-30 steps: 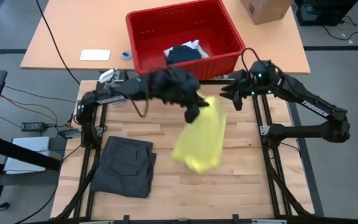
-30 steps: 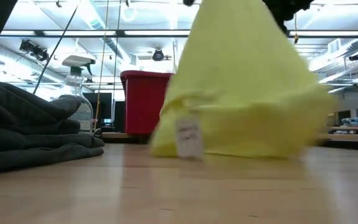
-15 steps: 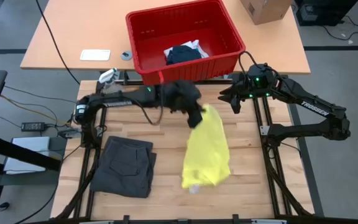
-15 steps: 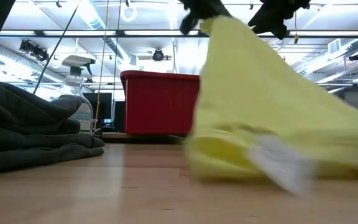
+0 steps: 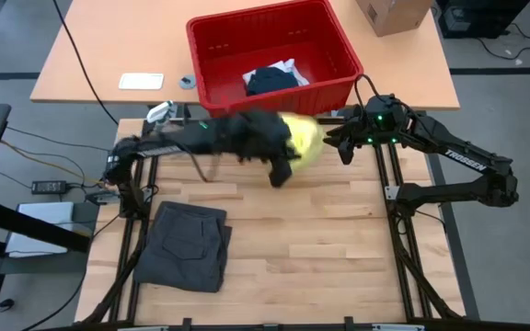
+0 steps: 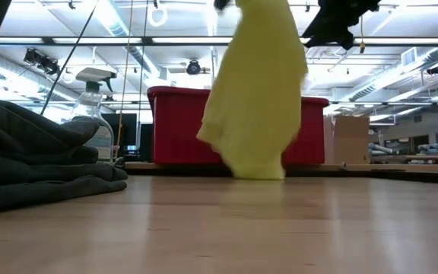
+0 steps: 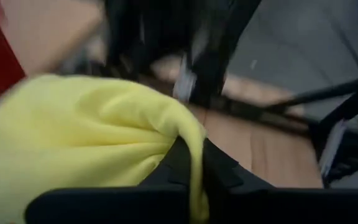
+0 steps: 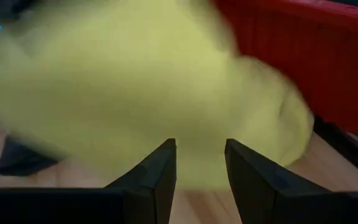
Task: Fold Laundry from Bin
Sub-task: Fold the yellow shirt
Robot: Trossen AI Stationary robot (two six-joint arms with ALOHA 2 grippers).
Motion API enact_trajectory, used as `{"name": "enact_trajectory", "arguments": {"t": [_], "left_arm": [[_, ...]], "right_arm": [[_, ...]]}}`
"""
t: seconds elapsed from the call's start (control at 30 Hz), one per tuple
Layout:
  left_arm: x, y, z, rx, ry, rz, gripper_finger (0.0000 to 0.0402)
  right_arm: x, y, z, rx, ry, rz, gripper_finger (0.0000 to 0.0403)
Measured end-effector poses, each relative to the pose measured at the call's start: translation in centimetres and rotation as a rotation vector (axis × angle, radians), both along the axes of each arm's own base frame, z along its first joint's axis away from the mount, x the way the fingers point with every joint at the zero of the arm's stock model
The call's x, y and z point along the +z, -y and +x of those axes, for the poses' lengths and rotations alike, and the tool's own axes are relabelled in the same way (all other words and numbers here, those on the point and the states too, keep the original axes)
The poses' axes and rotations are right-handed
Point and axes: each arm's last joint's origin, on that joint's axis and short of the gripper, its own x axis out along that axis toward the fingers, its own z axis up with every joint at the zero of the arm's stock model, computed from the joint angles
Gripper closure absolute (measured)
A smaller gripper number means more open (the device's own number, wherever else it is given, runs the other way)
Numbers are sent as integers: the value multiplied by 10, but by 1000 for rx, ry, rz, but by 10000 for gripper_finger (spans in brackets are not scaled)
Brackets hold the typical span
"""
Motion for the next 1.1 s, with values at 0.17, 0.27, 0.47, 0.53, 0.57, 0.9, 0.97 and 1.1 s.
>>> {"name": "enact_trajectory", "arguments": {"t": [0.17,0.27,0.47,0.53,0.57,0.9,0.97,1.1], "left_arm": [[-89,16,19,122,-70,-318,329],[-119,23,20,117,-88,-499,283],[-111,19,19,116,-77,-497,205],[-105,4,16,156,-97,-457,191],[-103,-5,14,184,-109,-431,188],[-111,-125,-28,206,-242,-368,208],[-113,-148,-40,220,-248,-355,211],[-114,-188,-66,275,-254,-322,212]], "right_arm": [[-2,5,4,-62,-18,-35,257],[-4,7,6,-66,-28,-37,257],[-12,14,18,-57,-56,-18,257],[-18,17,25,-44,-73,-1,257],[-21,19,30,-43,-84,6,257],[-78,58,73,-139,-241,141,257],[-85,70,78,-166,-229,140,257],[-96,100,88,-233,-169,49,257]]}}
